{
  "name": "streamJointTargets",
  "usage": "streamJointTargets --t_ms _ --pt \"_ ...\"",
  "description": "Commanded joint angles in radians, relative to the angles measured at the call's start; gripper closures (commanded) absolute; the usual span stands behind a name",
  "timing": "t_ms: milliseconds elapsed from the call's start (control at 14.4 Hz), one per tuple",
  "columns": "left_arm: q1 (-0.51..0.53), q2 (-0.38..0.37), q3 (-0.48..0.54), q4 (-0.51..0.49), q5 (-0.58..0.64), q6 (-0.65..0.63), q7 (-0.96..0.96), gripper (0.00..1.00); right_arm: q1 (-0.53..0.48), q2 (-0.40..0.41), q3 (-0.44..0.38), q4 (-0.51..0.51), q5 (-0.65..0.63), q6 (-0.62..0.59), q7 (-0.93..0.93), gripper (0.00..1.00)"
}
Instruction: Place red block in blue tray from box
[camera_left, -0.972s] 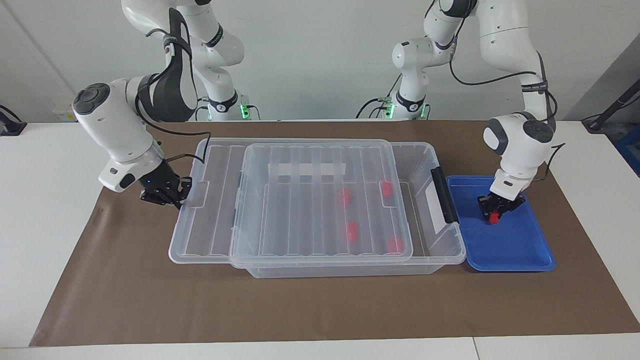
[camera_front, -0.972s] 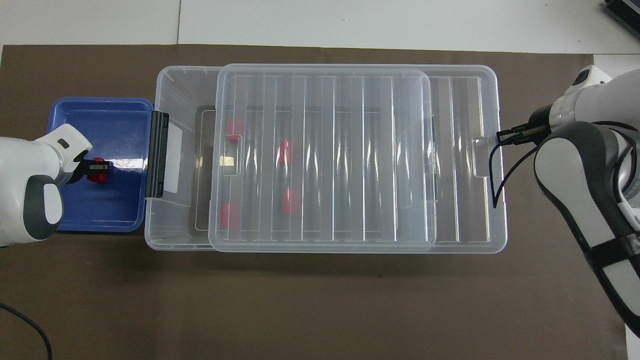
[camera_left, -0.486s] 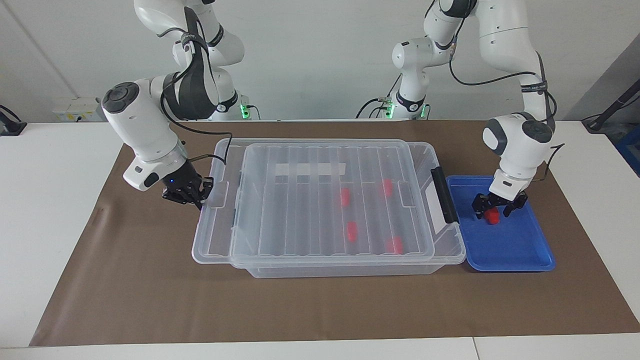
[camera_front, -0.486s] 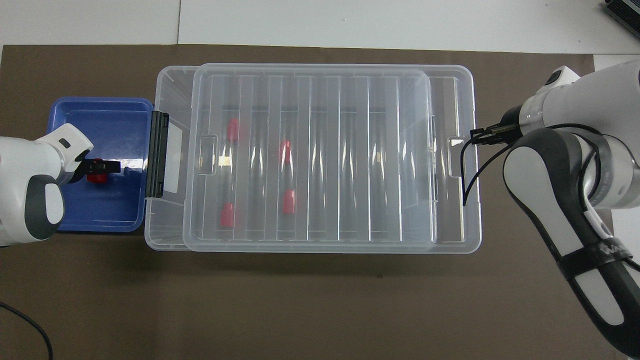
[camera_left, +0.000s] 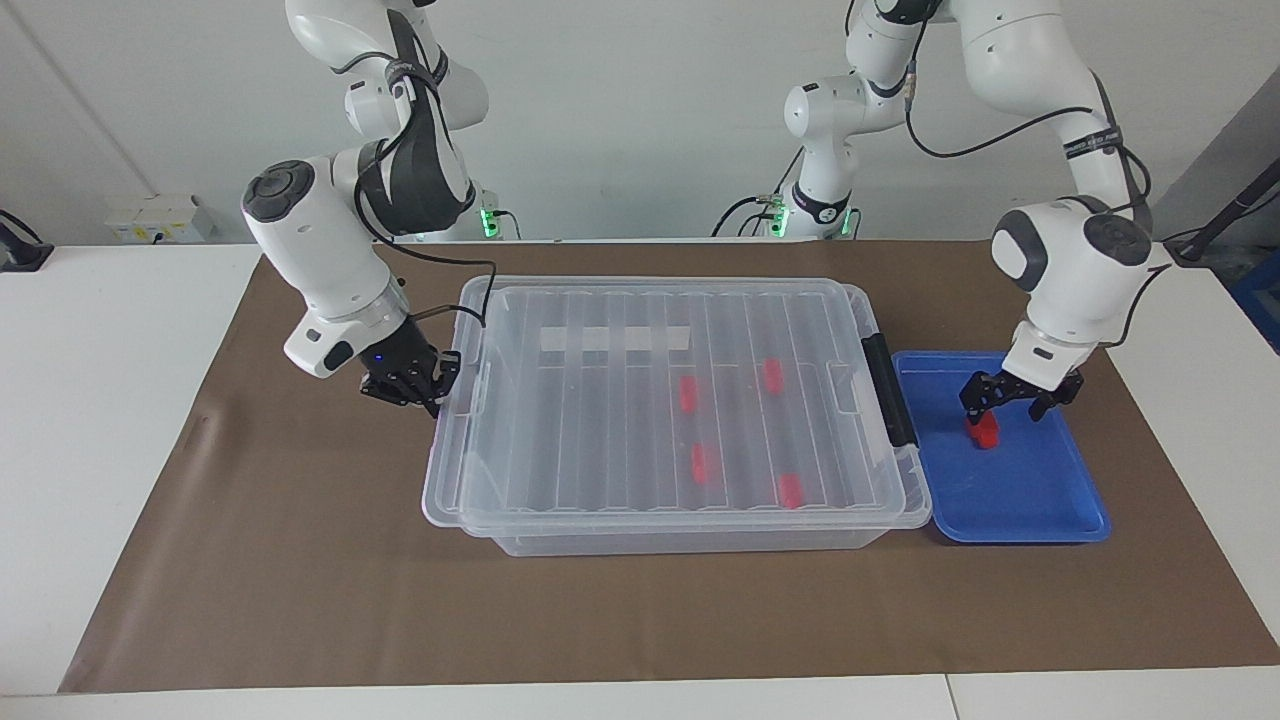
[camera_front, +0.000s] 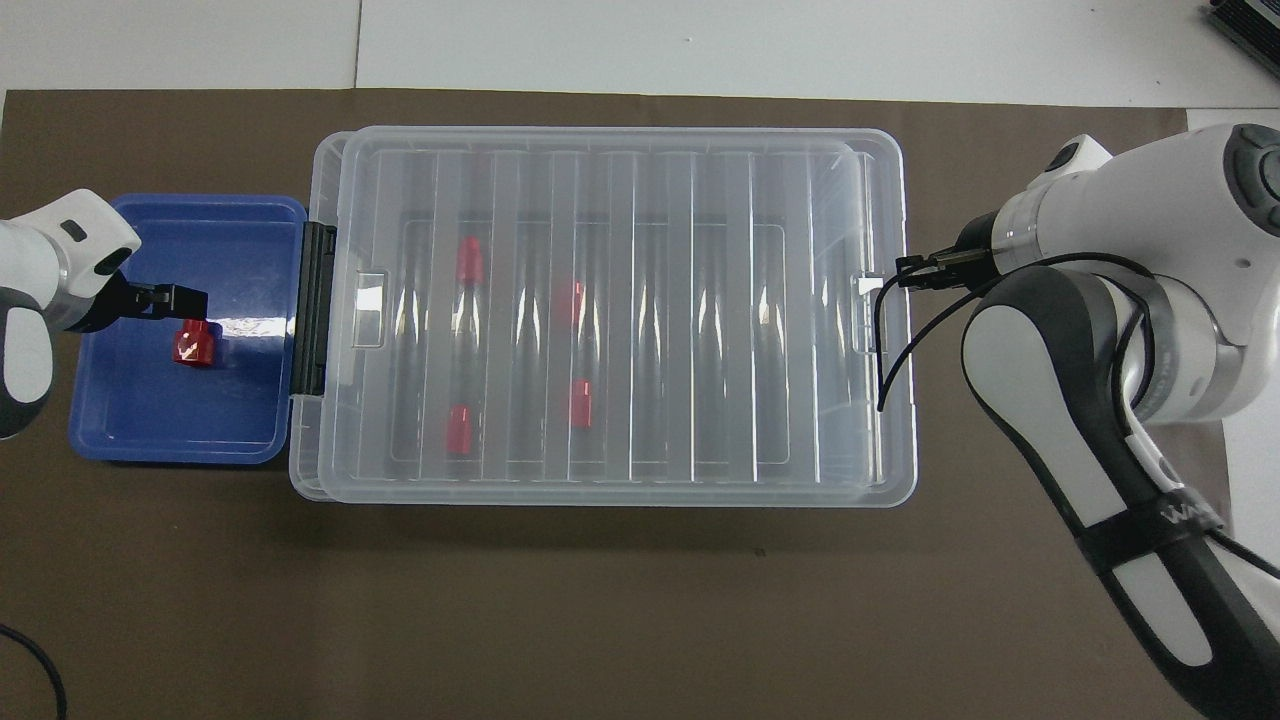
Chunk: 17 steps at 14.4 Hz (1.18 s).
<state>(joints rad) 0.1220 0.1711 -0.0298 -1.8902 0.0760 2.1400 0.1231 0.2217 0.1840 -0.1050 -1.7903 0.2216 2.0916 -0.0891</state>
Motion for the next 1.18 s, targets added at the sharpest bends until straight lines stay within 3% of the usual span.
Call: streamJointTargets --t_ms 0,139,347,694,1111 --pt "-0.021 -0.06 0.004 0.162 -0.034 -0.295 -0.01 0.0 0.011 0.002 0.002 -0.007 0.025 0.019 0.023 1.0" --pt "-0.024 -0.105 -0.004 0.227 -0.05 -0.424 -0.013 0.0 0.013 0.002 0.004 -0.009 0.025 0.019 0.022 1.0" --pt "-0.022 -0.194 -0.005 0.229 -0.068 -0.546 -0.013 0.0 0.014 0.0 0.004 -0.012 0.027 0.015 0.02 1.0" --pt "-0.079 -0.242 -0.015 0.227 -0.062 -0.594 -0.086 0.0 0.014 0.0 0.004 -0.012 0.027 0.015 0.017 1.0" --pt "-0.149 -0.242 0.013 0.227 -0.064 -0.594 -0.131 0.0 0.013 0.0 0.004 -0.012 0.081 0.013 0.008 1.0"
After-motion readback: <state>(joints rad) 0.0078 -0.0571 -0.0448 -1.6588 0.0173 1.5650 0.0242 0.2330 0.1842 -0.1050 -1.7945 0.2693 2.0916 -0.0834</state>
